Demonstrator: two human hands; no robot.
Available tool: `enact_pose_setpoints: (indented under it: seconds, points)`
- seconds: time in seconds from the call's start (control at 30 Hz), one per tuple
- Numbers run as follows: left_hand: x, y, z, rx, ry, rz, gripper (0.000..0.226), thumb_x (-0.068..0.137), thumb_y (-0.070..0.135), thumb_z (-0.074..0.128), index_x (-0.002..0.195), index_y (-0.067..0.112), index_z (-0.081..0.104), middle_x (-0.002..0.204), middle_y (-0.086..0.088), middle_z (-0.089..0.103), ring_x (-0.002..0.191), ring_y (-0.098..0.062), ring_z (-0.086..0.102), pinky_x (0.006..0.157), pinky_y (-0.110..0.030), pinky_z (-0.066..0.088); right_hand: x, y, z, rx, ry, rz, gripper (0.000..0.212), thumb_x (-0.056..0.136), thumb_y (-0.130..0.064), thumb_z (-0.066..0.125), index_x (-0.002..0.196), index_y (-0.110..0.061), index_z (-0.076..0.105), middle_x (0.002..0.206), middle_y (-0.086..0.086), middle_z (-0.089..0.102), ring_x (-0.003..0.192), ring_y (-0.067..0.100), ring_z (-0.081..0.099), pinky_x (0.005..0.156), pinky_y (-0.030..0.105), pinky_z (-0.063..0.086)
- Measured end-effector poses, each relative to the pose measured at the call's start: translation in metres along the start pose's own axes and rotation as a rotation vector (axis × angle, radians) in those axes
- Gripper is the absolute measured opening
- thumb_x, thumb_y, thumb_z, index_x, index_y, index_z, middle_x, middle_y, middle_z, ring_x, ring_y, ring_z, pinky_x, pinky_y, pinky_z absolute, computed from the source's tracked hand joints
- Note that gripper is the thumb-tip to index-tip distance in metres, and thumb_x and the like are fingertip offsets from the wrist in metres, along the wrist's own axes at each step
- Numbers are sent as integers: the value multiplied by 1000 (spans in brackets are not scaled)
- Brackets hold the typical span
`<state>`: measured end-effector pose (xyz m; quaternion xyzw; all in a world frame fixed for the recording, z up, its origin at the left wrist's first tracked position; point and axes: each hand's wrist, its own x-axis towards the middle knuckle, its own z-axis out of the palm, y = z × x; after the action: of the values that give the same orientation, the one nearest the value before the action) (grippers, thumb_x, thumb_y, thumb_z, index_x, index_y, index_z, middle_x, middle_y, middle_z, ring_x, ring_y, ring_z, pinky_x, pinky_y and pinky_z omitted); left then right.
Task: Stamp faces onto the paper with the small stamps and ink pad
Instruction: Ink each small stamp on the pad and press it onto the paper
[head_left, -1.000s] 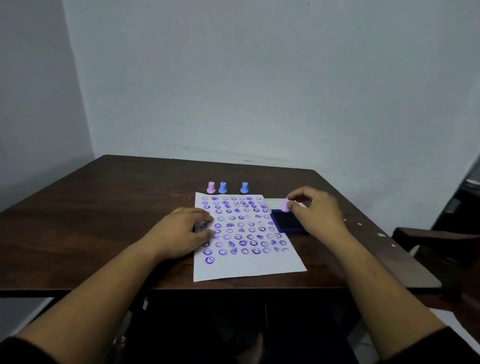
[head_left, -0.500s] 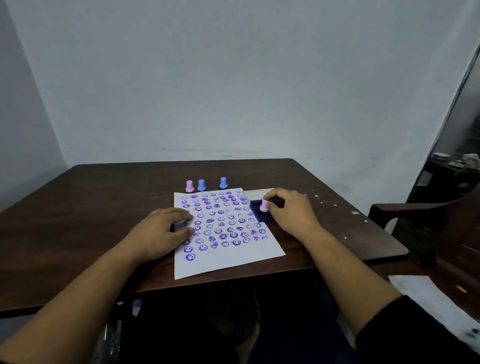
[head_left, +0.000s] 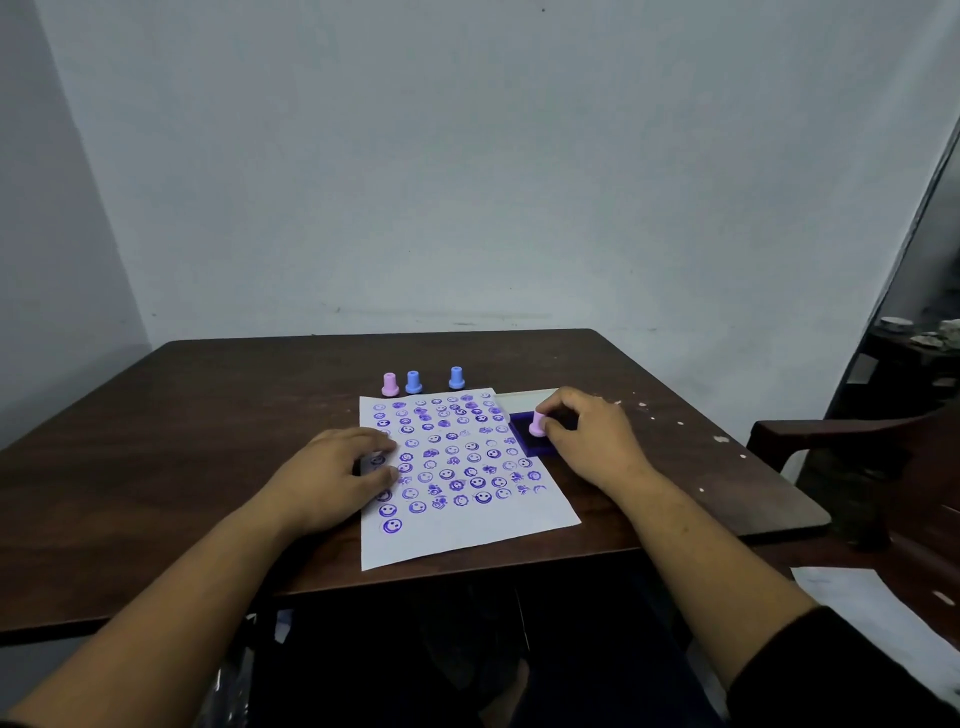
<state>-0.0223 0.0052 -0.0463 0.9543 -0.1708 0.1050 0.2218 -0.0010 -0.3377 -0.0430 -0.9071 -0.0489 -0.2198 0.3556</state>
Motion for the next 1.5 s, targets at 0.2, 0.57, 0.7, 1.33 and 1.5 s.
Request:
enact_pose_setpoints:
  seconds: [0.2,0.57,0.7,1.33,1.5]
  points:
    - [1,-1,0,3,-9,-1,46,92,52,60,135,35,61,145,16,53,135,-10,40,111,-33,35,0,-1,0,-4,-16,5,9,92,-37,78,88,-37,71,100,-14,77,97,13,67,82,34,53]
    - [3,-3,0,10,-21,-14,49,91,55,59,137,37,59,147,16,51,137,-9,38,112,-32,34,-5,-22,-5,4,33,-7,11,95,-37,77,97,-44,68,117,-7,74,104,13,63,83,30,50]
    - [3,-3,0,15,-20,-9,49,91,54,59,137,35,59,146,16,52,137,-9,39,113,-33,34,-18,-48,1,60,-29,-83,15,97,-33,75,95,-45,67,104,-22,73,100,7,67,80,26,53]
    - [-2,3,-2,-9,-12,-26,49,88,50,60,132,28,64,140,14,58,133,-14,44,111,-38,38,-87,-108,51,309,-233,-244,17,87,-16,81,90,-33,78,93,-27,77,98,-4,71,84,5,44]
    - [-3,5,-3,-2,-18,-36,51,88,53,59,133,30,63,141,15,58,132,-14,44,110,-40,39,-88,-106,50,303,-197,-224,14,84,-19,83,86,-32,77,93,-27,77,96,-4,71,81,6,45]
